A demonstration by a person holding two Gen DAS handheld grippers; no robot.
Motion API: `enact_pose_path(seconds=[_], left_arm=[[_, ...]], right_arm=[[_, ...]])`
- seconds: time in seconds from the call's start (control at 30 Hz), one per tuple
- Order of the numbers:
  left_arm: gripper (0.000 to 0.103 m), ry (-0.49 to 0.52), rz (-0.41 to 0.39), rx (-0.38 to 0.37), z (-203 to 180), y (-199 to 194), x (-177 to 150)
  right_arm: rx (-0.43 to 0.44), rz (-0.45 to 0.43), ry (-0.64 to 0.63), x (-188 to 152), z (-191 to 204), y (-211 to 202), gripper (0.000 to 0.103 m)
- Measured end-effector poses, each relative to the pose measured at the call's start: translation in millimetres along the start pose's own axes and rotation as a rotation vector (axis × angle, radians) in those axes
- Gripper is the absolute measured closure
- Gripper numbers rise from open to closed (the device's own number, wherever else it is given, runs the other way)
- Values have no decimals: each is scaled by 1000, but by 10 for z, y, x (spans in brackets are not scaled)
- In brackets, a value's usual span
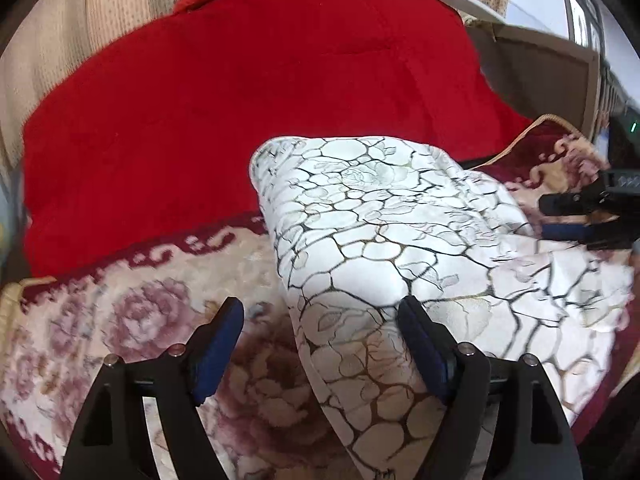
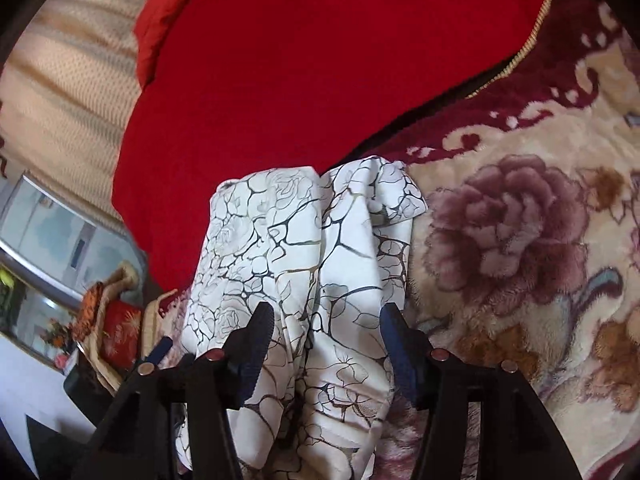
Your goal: Fold large clothes
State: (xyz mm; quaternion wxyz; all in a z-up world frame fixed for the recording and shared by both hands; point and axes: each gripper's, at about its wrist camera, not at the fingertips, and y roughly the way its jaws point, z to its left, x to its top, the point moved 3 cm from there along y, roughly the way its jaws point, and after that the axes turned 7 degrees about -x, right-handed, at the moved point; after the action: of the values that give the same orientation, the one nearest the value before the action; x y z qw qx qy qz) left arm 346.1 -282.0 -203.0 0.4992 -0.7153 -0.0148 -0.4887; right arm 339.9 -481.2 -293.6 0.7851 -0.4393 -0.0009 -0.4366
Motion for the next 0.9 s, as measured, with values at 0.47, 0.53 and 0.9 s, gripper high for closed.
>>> enact_pose_path(seconds=[0.47,0.53,0.9], left_arm=[[20,-401,117,-513,461,37,-145],[20,-405,137,-500,444,110,-158],[12,-450,197,-591,384,379,-121]], right_arm=[[126,99,91,-83,-181,139,29],[137,134,101,-121,-171,231,29],[225,189,137,-190,-138,638,19]])
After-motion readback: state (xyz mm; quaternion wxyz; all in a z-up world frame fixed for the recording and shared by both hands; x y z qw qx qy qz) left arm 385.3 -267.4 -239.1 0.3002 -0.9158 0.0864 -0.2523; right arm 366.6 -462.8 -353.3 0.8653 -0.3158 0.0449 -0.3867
